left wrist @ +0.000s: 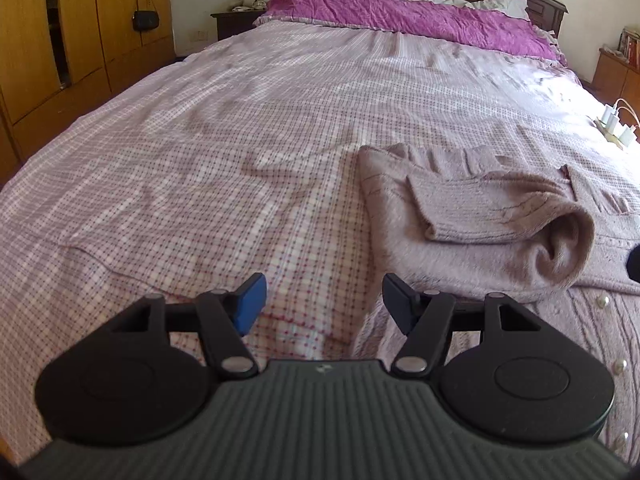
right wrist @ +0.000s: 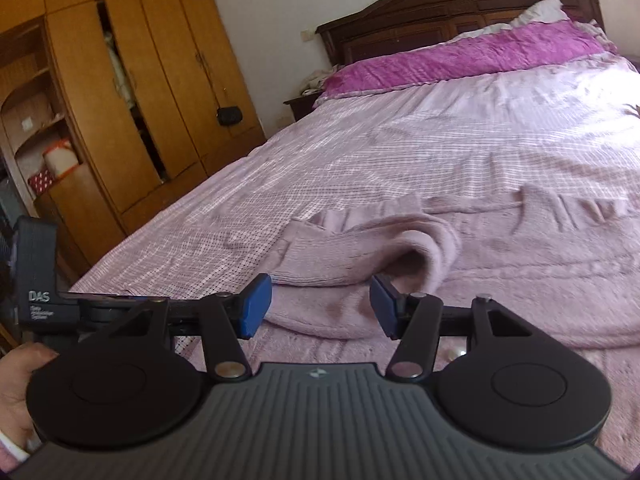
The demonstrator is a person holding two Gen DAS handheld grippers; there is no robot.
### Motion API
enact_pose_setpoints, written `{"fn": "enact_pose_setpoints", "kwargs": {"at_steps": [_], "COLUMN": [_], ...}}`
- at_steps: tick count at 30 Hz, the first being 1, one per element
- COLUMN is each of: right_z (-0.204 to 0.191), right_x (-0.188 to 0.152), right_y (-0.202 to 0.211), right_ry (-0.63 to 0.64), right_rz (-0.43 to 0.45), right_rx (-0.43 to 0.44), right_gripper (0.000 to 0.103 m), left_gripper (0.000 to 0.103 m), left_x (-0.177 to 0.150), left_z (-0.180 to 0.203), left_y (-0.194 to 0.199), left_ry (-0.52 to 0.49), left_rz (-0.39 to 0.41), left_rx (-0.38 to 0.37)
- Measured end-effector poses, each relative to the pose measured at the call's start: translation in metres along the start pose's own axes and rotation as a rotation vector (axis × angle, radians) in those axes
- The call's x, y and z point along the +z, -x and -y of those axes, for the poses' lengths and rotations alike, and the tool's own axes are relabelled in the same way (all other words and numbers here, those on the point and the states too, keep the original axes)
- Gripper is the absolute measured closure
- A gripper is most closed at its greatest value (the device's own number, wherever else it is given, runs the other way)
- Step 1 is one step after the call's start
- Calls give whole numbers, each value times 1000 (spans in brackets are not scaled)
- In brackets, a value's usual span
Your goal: Fold small clothes
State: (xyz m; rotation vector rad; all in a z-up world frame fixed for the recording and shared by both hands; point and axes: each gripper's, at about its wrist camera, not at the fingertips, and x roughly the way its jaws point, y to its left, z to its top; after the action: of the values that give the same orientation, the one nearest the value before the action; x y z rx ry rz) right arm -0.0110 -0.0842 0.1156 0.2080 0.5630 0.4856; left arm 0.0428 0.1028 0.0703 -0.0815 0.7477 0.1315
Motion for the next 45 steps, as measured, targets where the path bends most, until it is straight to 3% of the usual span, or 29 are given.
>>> {"fn": "enact_pose_setpoints", "kwargs": {"at_steps": [4, 11, 21, 24, 25, 26, 27, 35, 40, 45], "right_z": [-11, -28, -48, -46, -45, -43, -37, 21, 74, 135], "right_x": [5, 8, -3, -6, -3, 0, 4, 48, 69, 57], "right_y": [-38, -93, -154, -166, -167, -166, -161, -79, -17, 26], "right_ry": [31, 92, 237, 243, 236, 221, 190, -25, -135, -247], "right_rz": [-42, -109, -162, -155, -151, -147, -139, 61, 180, 212], "right_rx": [-21, -56, -96, -125, -130, -132, -134, -121, -187, -311], "right_gripper": [41, 41, 41, 54, 70, 88, 93, 94, 94, 94], "left_gripper": [37, 37, 35, 35, 35, 35, 35, 35, 35, 35], "left_x": [-7, -15, -15, -15, -15, -15, -14, 3, 13, 18], "left_z": [-10, -27, -27, -27, -27, -27, -27, -12, 10, 30], "left_y": [-4, -16, -23, -21, -19, -17, -15, -3, -7, -19], "left_ry": [11, 75, 60, 71, 78, 84, 87, 66, 28, 7], "left_rz": [-7, -49, -51, -41, -34, -25, -16, 36, 54, 45], "left_rx": [38, 26, 15, 19, 19, 14, 9, -42, -72, -117]}}
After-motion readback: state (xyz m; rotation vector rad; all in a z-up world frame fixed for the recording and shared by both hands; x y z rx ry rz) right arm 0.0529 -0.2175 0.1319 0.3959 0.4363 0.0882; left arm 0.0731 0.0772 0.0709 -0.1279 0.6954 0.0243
